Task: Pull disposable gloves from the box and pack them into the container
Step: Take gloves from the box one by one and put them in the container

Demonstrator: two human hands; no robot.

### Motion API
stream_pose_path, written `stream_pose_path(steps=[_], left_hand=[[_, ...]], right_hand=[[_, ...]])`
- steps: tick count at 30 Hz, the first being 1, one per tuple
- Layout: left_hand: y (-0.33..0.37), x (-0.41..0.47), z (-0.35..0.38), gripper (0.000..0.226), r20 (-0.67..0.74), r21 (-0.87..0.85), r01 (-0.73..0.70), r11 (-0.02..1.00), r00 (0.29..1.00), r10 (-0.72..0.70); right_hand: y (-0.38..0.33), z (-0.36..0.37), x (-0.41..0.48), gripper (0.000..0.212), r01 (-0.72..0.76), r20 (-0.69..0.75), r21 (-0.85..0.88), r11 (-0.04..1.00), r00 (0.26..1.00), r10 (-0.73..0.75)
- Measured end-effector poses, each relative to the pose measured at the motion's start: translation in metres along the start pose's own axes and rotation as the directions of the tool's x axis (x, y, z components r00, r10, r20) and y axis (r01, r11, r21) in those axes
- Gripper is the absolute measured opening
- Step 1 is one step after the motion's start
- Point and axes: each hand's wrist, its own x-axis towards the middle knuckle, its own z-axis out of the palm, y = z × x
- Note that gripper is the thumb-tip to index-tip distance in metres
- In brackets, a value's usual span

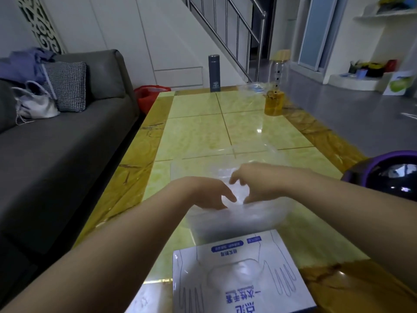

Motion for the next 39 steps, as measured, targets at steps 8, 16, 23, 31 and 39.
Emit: stream_pose_path(steps=[8,16,23,31,39], left_hand=[[0.001,0.027,0.016,0.047,0.107,0.025,-0.012,1.000,0.994,0.009],[-0.006,0.006,0.007,0.041,0.043,0.557,0.207,0.805,0.960,-0.276],[0.001,0.016,0.006,0.058,0.137,0.582,0.248,0.775,0.909,-0.394],[-0.001,-0.046,-0.018,0.047,-0.207,0.283,0.156,0.946,0.973,-0.098],[0.008,-0.127,0.040,0.028,-0.590,-0.050,-0.133,0.990,0.803,0.078]], right_hand=[[0.027,0.025,0.042,0.119,-0.125,0.348,-0.036,0.992,0.928,0.130],[0.025,0.026,0.051,0.129,-0.196,0.400,-0.098,0.976,0.890,0.219],[0.023,0.027,0.048,0.130,-0.219,0.379,-0.104,0.970,0.893,0.243],[0.008,-0.010,-0.003,0.069,-0.073,0.062,-0.022,0.997,0.995,0.074],[-0.048,0.033,-0.113,0.021,0.342,-0.117,0.046,0.939,0.935,-0.335]])
